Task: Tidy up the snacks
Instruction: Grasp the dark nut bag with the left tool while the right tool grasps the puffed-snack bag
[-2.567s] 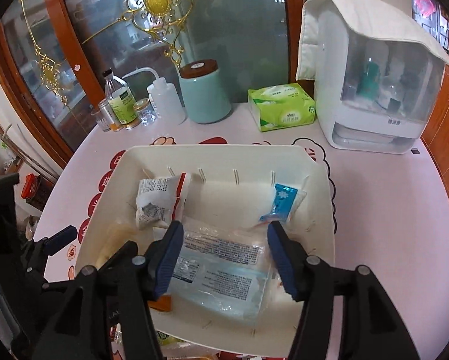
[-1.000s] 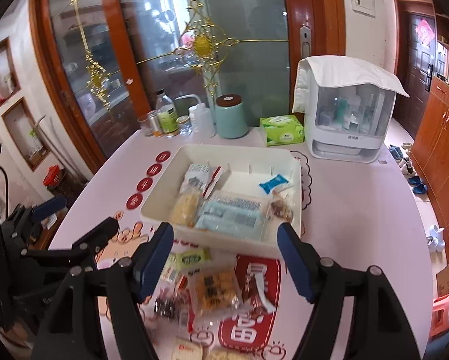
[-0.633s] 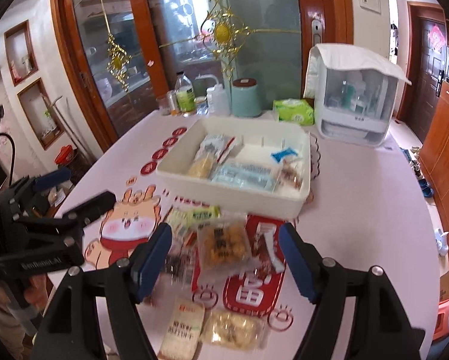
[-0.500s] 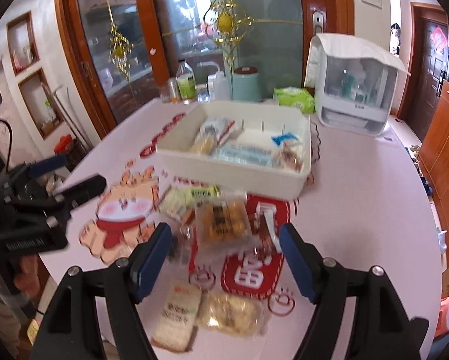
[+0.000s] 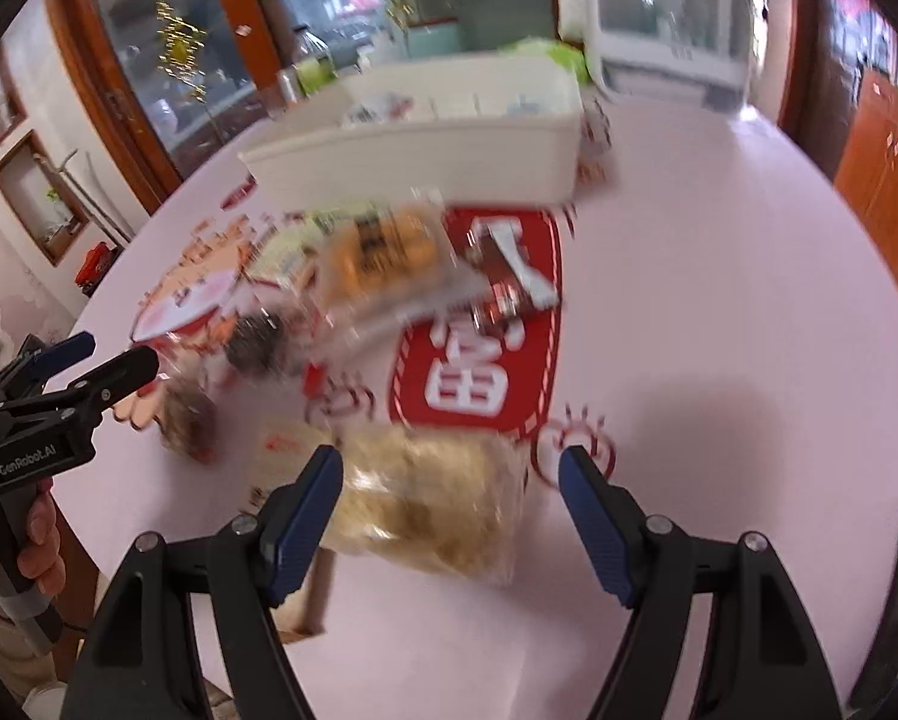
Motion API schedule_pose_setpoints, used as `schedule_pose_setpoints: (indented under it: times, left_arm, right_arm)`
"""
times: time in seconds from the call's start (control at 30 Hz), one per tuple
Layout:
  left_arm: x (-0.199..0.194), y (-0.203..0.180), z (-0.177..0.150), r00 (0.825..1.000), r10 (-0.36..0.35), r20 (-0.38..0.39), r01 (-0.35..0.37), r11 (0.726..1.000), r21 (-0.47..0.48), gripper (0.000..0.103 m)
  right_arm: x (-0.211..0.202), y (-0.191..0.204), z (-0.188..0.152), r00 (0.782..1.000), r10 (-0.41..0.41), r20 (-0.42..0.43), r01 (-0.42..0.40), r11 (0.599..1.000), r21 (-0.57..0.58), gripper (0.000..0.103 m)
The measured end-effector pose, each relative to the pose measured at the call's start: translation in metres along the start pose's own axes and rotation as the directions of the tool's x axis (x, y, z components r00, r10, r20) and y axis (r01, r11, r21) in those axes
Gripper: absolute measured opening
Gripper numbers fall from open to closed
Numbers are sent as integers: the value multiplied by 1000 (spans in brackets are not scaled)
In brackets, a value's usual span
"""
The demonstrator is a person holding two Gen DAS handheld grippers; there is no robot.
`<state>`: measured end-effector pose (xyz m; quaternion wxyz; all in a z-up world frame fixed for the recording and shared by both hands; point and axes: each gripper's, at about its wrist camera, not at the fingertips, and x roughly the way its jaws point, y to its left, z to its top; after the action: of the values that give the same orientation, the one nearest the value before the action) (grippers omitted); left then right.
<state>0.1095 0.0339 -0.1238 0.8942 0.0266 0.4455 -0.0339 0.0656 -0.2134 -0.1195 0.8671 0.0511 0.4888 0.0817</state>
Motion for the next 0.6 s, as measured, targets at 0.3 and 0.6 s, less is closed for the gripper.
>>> schedule_pose_setpoints:
  times: [0.3,0.6]
  left_arm:
    - [29,-2,-11,998,33,-48,-34,999,-18,102]
    - [45,-1,-19,995,47,-87,-50,998,-30,101]
  right_arm:
    - [17,0,-8,1000,14,-12,-14,1000,22,75]
    - [30,21,-11,999,-37,-23,36,998,-43,80]
